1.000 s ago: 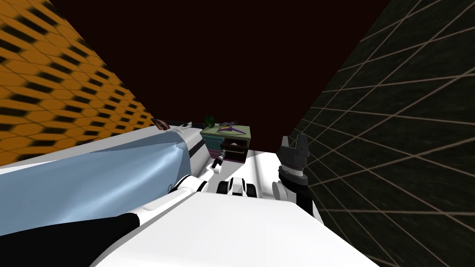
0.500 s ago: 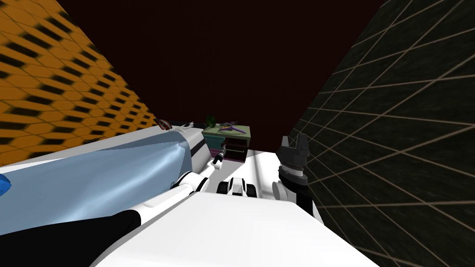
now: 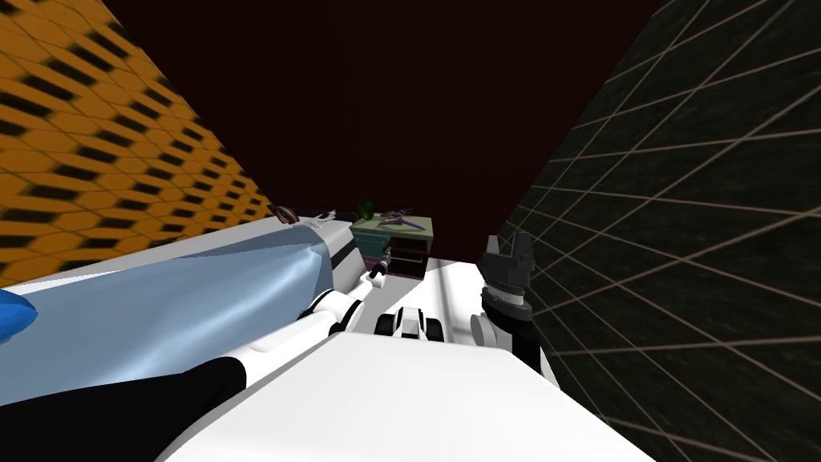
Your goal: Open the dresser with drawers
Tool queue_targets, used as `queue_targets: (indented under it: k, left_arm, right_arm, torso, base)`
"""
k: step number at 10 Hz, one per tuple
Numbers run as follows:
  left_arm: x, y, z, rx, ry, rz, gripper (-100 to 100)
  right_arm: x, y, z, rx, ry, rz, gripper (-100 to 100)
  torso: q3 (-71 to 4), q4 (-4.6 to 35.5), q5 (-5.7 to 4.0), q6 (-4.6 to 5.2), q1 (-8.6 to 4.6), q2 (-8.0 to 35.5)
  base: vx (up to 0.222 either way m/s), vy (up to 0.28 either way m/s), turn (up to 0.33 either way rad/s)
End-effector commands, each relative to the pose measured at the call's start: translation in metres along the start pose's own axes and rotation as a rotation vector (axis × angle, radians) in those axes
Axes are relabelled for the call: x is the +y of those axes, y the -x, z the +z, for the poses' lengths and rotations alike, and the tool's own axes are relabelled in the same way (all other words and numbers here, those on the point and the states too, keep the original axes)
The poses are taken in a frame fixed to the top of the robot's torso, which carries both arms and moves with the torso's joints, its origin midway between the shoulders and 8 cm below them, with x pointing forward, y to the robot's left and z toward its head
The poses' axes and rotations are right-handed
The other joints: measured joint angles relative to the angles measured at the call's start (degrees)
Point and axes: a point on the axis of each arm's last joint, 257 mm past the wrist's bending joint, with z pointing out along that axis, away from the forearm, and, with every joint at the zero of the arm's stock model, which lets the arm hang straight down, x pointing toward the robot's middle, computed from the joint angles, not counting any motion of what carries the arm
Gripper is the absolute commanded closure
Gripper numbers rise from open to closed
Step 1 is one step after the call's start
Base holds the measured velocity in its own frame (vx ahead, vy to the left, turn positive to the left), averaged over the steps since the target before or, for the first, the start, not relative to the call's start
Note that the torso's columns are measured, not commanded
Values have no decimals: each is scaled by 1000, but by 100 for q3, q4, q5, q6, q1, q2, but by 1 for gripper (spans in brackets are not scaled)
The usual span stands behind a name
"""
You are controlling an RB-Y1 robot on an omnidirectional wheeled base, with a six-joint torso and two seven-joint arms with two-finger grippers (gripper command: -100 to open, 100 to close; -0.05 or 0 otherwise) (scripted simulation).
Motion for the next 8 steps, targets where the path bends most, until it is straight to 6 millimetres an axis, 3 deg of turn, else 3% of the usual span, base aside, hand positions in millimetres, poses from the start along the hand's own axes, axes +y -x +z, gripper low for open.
queue_targets:
  k: [1,2,3,8]
  left_arm:
    - [-13,0,9,0,-1,-1,-100]
    - [-6,0,5,-1,7,-2,-100]
    - [-5,0,5,-2,12,-2,0]
    - [0,1,3,-3,22,-3,0]
  right_arm:
    - [0,0,0,0,0,0,0]
    - [0,0,0,0,0,0,0]
    - [0,0,0,0,0,0,0]
    - [0,0,0,0,0,0,0]
  torso:
    - [8,8,-2,-2,-2,11]
    - [13,17,-5,0,-8,19]
    - [11,12,-4,-1,-9,15]
    - [1,-2,1,0,-1,1]
  base:
    - [-48,-3,7]
    - [-19,-1,0]
    - [0,0,0]
    - [0,0,0]
